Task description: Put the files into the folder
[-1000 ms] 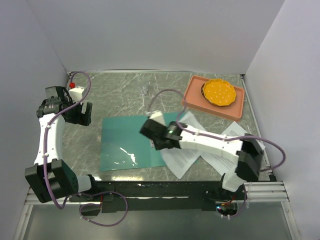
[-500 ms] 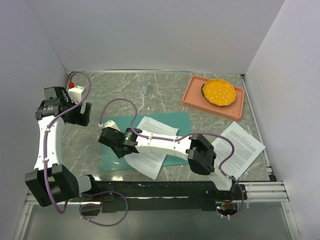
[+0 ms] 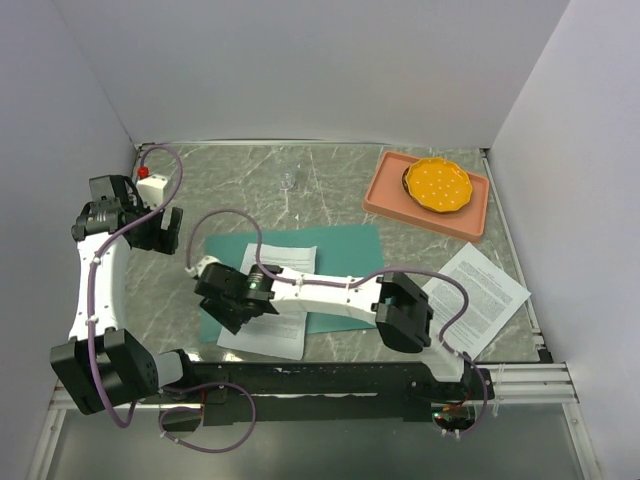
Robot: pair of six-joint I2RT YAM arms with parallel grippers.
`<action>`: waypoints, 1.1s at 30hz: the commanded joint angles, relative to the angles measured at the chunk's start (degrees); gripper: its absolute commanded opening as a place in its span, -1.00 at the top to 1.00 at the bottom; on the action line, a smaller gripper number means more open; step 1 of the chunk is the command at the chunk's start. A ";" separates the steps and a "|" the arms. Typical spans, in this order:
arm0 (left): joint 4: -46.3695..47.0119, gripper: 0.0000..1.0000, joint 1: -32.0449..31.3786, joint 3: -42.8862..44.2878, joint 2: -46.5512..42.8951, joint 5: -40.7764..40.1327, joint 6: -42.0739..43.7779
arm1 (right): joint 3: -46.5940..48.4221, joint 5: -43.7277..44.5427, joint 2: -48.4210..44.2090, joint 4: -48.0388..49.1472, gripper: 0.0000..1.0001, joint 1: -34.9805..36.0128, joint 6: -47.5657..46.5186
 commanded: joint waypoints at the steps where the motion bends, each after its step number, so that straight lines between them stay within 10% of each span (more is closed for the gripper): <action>1: 0.79 -0.92 0.27 0.93 -0.23 0.65 0.40 | -7.78 8.46 -13.40 -1.25 -0.43 -2.98 4.91; 13: 0.79 -0.93 0.27 1.55 0.56 1.35 0.32 | -43.37 12.61 -33.30 -15.58 -0.11 -27.95 25.93; 33: 0.78 -0.92 0.27 1.55 1.53 2.14 0.32 | -55.88 8.21 -31.29 -8.46 0.00 -42.90 22.33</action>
